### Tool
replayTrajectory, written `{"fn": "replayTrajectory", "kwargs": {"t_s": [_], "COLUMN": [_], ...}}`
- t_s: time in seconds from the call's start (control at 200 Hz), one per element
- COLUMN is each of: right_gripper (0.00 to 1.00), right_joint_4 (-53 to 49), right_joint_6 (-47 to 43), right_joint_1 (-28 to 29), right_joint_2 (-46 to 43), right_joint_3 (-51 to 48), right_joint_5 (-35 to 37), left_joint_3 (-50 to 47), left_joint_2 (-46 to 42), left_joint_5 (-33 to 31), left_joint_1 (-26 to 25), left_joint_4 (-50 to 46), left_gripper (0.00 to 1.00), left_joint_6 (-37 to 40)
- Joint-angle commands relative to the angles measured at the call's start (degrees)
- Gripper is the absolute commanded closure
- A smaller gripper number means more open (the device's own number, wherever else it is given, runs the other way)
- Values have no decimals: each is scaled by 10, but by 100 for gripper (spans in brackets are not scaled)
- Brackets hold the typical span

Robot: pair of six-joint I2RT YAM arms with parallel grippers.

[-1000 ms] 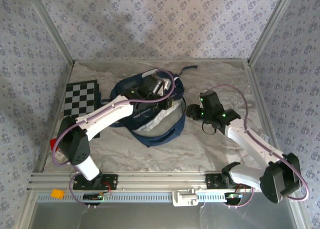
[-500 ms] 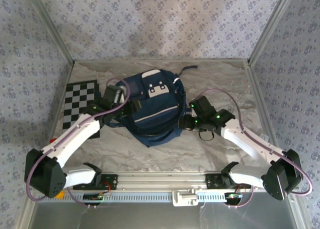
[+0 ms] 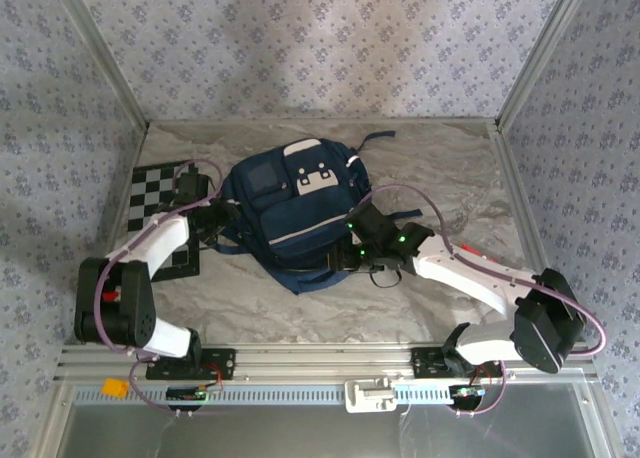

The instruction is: Pack the student bag

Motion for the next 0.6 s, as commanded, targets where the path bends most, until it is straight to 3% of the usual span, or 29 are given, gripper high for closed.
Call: {"fn": "replayTrajectory", "kwargs": {"t_s": [0.0, 0.22, 0.36, 0.53, 0.595], "right_gripper": [51, 51, 51, 51, 51], "right_joint_4": [5, 41, 45, 56, 59], "right_joint_6": [13, 32, 17, -22, -45], "right_joint_1": [8, 25, 17, -37, -60], "right_joint_2": [14, 43, 78, 115, 133], "right_joint_3": [21, 19, 21, 33, 46], "right_joint_5": [6, -6, 0, 9, 22], "left_joint_3": [35, 54, 54, 26, 7], "left_joint_2": [35, 112, 129, 99, 77], "left_joint_5": [31, 82, 97, 111, 109], "left_joint_1": [3, 2, 2, 1, -5], "left_joint_4": [56, 127, 135, 132, 134], "left_gripper": [50, 58, 84, 99, 100], "left_joint_6": [0, 7, 3, -6, -18]}}
